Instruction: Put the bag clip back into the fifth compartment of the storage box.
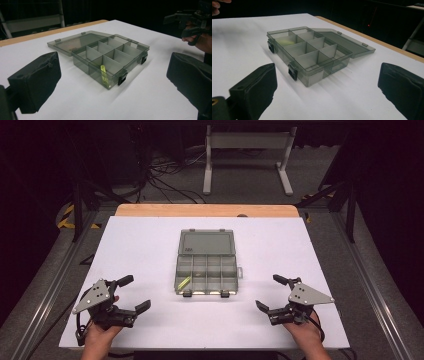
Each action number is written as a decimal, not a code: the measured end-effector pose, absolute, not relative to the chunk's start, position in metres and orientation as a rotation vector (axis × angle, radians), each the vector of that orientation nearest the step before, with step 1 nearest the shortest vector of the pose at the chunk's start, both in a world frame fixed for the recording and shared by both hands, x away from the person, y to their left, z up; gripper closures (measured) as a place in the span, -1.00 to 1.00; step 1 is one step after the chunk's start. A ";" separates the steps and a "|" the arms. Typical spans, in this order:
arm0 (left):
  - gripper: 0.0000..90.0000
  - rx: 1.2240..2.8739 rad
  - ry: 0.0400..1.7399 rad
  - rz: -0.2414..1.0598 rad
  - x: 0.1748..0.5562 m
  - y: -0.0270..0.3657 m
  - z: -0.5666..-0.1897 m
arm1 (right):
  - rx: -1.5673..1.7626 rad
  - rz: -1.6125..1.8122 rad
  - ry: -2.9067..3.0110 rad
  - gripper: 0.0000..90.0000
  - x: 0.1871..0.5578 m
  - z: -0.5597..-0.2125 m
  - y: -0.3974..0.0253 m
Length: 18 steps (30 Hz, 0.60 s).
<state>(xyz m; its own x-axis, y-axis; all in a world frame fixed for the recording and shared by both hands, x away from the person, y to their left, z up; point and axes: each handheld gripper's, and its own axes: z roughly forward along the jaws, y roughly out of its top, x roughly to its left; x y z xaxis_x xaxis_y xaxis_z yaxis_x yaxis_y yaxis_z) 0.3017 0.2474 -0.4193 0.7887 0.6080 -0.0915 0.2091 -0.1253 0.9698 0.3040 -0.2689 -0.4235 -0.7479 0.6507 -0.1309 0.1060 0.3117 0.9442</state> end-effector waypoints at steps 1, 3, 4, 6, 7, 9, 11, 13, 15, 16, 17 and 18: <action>-0.99 1.700 0.639 0.380 0.302 0.250 -0.421 | 0.667 1.446 2.086 -0.94 0.304 -0.424 -0.269; -0.99 1.688 0.643 0.383 0.301 0.251 -0.424 | 0.665 1.445 2.086 -0.94 0.304 -0.424 -0.269; -0.99 1.687 0.641 0.399 0.300 0.252 -0.426 | 0.664 1.445 2.086 -0.94 0.304 -0.424 -0.269; -0.99 1.696 0.636 0.407 0.299 0.253 -0.429 | 0.663 1.441 2.084 -0.94 0.304 -0.424 -0.268; -0.99 1.703 0.629 0.417 0.299 0.253 -0.432 | 0.663 1.440 2.083 -0.94 0.304 -0.424 -0.268; -0.99 1.695 0.629 0.412 0.299 0.253 -0.437 | 0.662 1.432 2.081 -0.95 0.303 -0.424 -0.268; -0.99 1.697 0.628 0.413 0.299 0.253 -0.440 | 0.661 1.431 2.080 -0.95 0.303 -0.424 -0.268; -0.99 1.710 0.620 0.414 0.299 0.253 -0.443 | 0.663 1.429 2.073 -0.95 0.303 -0.425 -0.268; -0.99 1.683 0.614 0.419 0.299 0.252 -0.446 | 0.668 1.424 2.067 -0.96 0.303 -0.425 -0.268; -0.99 1.669 0.616 0.419 0.298 0.253 -0.447 | 0.667 1.421 2.066 -0.95 0.303 -0.425 -0.268; -0.99 1.645 0.610 0.415 0.299 0.254 -0.449 | 0.672 1.418 2.066 -0.95 0.303 -0.426 -0.267; -0.99 1.638 0.621 0.423 0.299 0.255 -0.451 | 0.678 1.417 2.066 -0.96 0.303 -0.427 -0.266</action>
